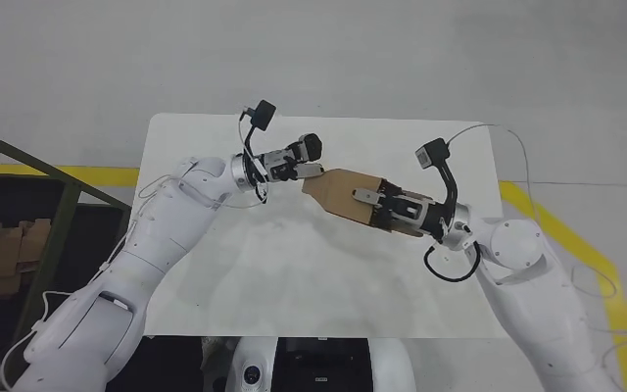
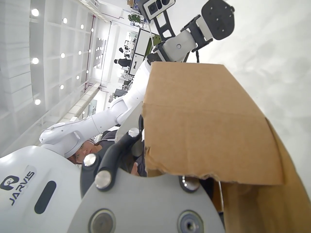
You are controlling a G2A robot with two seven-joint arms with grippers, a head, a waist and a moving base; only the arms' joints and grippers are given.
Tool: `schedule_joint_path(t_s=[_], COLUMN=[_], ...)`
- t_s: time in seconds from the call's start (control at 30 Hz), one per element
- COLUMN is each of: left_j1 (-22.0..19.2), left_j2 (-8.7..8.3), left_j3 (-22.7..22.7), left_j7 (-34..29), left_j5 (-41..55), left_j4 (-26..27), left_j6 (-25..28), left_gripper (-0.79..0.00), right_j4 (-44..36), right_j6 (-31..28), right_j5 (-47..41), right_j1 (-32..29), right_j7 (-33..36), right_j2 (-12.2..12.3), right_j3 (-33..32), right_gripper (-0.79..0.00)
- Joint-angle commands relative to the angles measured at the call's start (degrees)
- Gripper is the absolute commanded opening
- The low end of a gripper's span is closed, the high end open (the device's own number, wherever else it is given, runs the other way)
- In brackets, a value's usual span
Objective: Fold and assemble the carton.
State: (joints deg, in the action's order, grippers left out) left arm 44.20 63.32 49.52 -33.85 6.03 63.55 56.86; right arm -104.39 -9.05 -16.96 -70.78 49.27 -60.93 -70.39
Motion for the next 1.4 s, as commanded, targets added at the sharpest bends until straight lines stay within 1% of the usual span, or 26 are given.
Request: schedule_joint_path(t_s=[0.0,0.33,0.5,0.73,0.93,1.37], left_j1=[0.0,-0.2,-0.5,0.3,0.7,-0.1], left_j2=[0.1,0.93,1.09,1.07,1.17,2.04], left_j3=[-0.2,-1.9,-1.8,-1.5,-1.7,-3.8], left_j7=[-0.4,-2.6,-3.1,-3.6,-4.1,-7.1], left_j5=[0.1,2.7,3.0,2.2,1.6,3.0], left_j4=[-0.1,-0.8,-1.3,-0.1,0.0,-1.7], left_j6=[-0.3,-0.1,0.3,1.1,1.0,-0.2], left_gripper=[0.0,0.0,0.0,0.0,0.0,0.0], right_j4=[-0.1,-0.8,-0.7,0.4,1.7,4.9], right_j6=[-0.2,-0.8,-0.8,-0.8,-0.8,-1.5], right_j5=[-0.2,-0.9,-1.1,-3.9,-7.1,-10.8], right_j1=[0.0,0.0,-0.1,-0.1,0.4,2.2], right_j7=[0.0,0.3,0.4,0.6,2.5,6.6], right_j2=[0.0,0.0,-0.1,-0.1,-0.1,-0.4], right_j3=[0.1,0.0,-0.1,-0.6,-1.0,0.4], right_gripper=[-0.785,-0.785,-0.785,-0.785,-0.785,-0.785])
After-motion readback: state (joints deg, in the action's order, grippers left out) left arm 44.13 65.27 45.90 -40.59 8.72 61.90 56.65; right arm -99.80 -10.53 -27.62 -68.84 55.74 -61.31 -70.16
